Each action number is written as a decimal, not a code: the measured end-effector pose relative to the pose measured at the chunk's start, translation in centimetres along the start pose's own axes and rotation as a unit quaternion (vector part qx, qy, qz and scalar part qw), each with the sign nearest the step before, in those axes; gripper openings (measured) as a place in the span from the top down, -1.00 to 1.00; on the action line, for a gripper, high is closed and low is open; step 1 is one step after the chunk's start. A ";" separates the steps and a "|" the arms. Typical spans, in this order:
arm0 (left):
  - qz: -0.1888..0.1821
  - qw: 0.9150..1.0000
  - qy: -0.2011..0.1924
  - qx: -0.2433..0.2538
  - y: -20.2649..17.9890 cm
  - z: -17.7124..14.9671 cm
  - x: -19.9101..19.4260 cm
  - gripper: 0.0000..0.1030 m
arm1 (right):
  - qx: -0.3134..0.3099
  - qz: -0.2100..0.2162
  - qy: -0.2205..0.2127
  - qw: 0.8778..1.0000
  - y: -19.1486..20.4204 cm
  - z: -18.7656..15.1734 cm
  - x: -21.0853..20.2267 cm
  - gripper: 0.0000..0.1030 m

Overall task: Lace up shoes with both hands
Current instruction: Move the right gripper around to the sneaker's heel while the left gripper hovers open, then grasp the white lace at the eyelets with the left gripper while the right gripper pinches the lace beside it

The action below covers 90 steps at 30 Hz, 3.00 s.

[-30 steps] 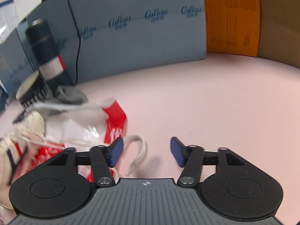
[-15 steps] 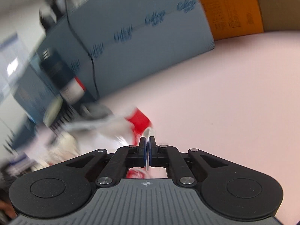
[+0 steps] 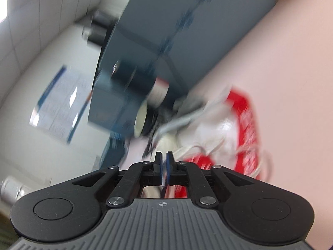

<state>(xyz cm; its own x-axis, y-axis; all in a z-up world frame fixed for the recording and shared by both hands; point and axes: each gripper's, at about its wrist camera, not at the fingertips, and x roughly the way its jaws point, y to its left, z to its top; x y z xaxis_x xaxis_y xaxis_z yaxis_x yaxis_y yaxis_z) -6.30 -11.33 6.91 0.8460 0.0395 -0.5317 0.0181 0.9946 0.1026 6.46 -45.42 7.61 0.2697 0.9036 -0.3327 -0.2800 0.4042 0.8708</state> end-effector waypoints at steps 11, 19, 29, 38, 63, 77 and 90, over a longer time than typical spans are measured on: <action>0.001 1.000 0.005 0.000 0.0 -0.2 0.1 -0.59 | -0.118 -0.013 0.008 0.993 2.6 1.0 1.4 0.02; -0.001 1.000 0.004 0.006 0.0 -0.2 -0.2 -0.59 | -0.483 -0.083 0.138 0.861 5.8 -2.6 5.7 -0.02; 0.014 1.000 -0.003 0.022 -0.4 -0.6 -2.2 -0.59 | -0.671 0.006 0.283 0.685 5.8 -4.9 10.3 0.30; 0.036 0.999 0.002 0.013 -1.0 -1.7 -4.4 -0.59 | -0.674 0.049 0.360 0.643 4.8 -4.9 13.8 0.59; 0.005 0.999 0.009 0.039 -1.5 -1.5 -2.3 -0.59 | -0.448 0.007 0.116 0.887 8.2 0.7 15.3 0.95; -0.031 0.998 0.013 0.050 -0.5 -1.8 -0.7 -0.59 | -0.419 -0.049 0.111 0.900 6.4 0.6 18.8 0.84; -0.053 0.998 -0.005 0.043 0.1 -1.3 -0.4 -0.16 | -0.330 -0.015 0.079 0.940 6.5 1.2 16.4 0.90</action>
<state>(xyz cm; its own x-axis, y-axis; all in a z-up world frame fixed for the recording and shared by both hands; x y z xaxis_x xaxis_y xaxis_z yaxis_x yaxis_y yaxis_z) -7.29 -11.13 6.02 0.8418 -0.0659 -0.5357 0.1527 0.9810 0.1194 10.14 -28.20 8.21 0.1605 0.8790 -0.4490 -0.7998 0.3824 0.4627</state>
